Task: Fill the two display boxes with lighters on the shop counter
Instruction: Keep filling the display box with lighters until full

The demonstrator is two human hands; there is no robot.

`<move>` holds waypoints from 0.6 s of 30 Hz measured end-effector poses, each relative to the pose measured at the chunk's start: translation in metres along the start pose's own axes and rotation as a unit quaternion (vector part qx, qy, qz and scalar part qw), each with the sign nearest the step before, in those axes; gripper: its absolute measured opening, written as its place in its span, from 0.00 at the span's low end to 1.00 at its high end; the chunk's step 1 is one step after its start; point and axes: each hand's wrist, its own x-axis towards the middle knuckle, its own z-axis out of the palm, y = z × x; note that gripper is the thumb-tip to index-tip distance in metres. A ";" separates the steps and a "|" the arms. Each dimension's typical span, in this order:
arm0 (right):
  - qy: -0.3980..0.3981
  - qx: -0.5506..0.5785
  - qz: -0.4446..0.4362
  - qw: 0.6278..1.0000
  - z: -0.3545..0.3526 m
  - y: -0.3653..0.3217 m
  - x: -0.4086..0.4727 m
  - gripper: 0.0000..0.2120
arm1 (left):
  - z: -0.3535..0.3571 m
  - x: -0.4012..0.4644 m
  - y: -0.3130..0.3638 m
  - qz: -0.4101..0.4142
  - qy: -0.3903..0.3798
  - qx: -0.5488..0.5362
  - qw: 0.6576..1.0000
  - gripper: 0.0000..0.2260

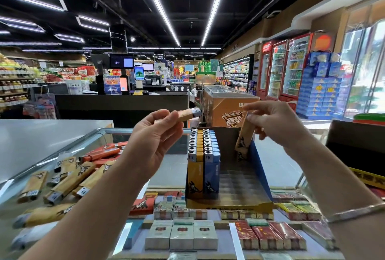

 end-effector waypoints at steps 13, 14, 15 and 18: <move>-0.072 -0.244 -0.089 0.963 0.010 0.015 0.002 0.09 | -0.002 0.003 -0.007 0.014 -0.041 0.070 0.997 0.10; -0.070 -0.247 -0.094 0.962 0.010 0.015 0.003 0.09 | -0.002 0.003 -0.007 0.014 -0.038 0.076 0.996 0.12; -0.067 -0.251 -0.100 0.960 0.011 0.016 0.003 0.08 | -0.002 0.003 -0.006 0.013 -0.037 0.081 0.996 0.13; -0.051 -0.264 -0.112 0.957 0.011 0.017 0.004 0.08 | -0.002 0.001 -0.006 0.010 -0.041 0.093 0.995 0.11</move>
